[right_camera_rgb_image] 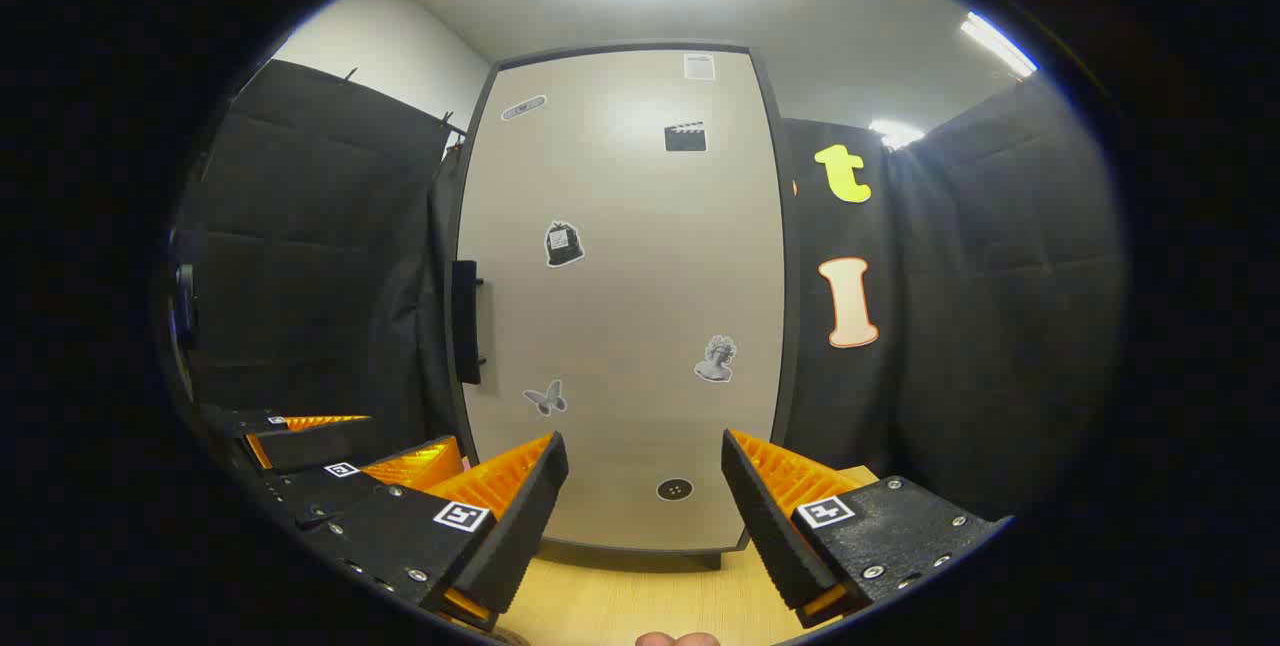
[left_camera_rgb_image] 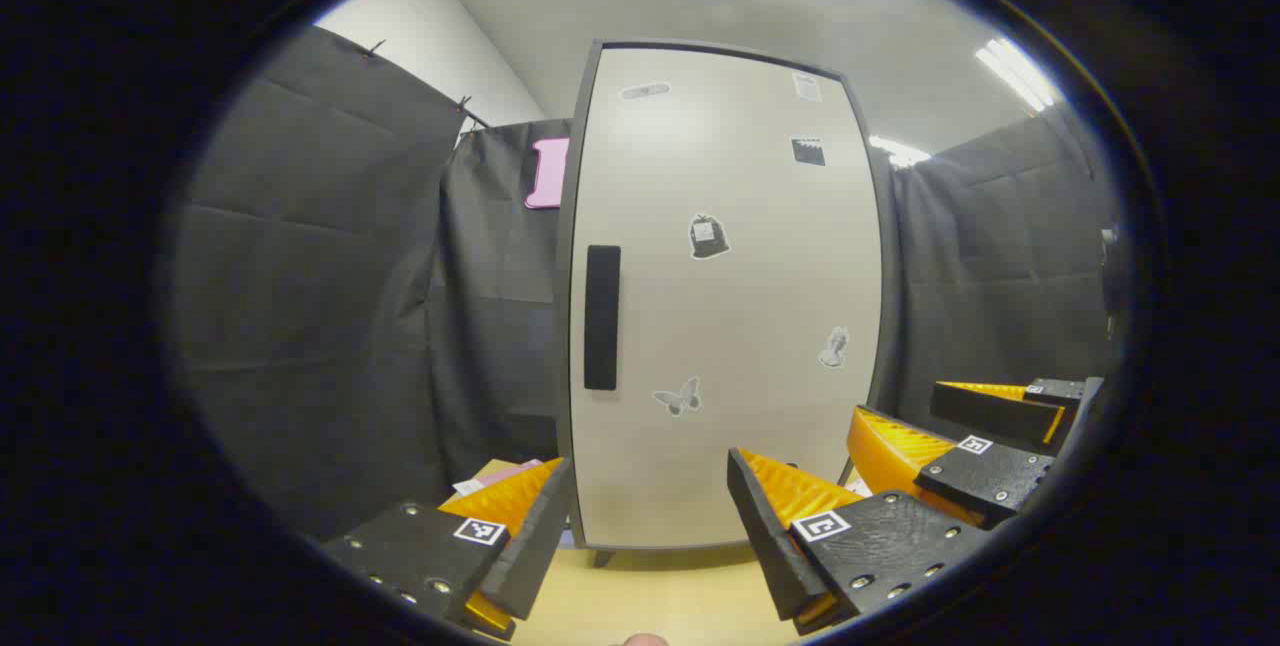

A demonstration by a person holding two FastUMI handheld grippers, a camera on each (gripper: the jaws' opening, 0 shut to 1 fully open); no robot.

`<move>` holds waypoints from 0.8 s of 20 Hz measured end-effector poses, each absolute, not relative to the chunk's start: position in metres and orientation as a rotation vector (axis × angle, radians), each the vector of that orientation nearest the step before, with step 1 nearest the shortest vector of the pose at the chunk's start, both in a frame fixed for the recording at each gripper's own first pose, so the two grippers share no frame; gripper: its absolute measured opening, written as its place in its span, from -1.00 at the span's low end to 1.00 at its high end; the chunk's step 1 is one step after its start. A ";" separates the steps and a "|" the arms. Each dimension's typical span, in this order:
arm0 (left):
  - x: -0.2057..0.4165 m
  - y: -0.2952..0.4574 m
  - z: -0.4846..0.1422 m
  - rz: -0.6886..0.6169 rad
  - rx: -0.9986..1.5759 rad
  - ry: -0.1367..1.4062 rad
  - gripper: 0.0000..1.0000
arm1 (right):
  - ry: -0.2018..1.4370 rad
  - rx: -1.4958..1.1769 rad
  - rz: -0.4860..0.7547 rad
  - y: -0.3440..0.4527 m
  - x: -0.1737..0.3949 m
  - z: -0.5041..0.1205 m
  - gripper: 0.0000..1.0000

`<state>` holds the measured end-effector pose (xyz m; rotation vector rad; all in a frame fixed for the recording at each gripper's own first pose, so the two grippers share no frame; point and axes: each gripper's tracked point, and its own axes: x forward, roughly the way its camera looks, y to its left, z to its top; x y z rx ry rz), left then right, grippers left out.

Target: Open the cabinet door with the right hand, grasp the bottle in the cabinet with the left hand and place it on the coaster, then close the cabinet door with the right hand.

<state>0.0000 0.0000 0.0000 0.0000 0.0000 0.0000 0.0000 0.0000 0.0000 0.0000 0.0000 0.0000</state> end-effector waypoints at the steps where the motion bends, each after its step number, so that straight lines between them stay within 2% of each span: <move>1: 0.000 0.002 0.001 0.004 0.005 -0.003 0.75 | -0.001 0.001 -0.004 0.000 0.000 0.001 0.92; 10: -0.009 0.011 0.010 0.020 -0.007 -0.035 0.75 | -0.025 0.012 0.026 0.010 -0.007 0.011 0.91; 11: -0.009 0.014 0.010 0.025 0.000 -0.034 0.75 | -0.022 0.021 0.016 0.008 -0.007 0.012 0.86; 13: -0.008 0.016 0.012 0.024 -0.019 -0.035 0.75 | -0.025 0.032 0.005 0.000 -0.007 0.014 0.92; 14: -0.008 0.019 0.010 0.031 -0.023 -0.028 0.82 | -0.020 0.026 0.000 -0.003 -0.007 0.012 0.92; 16: -0.008 0.023 0.013 0.036 -0.024 -0.037 0.75 | -0.013 0.020 -0.008 -0.008 -0.005 0.010 0.92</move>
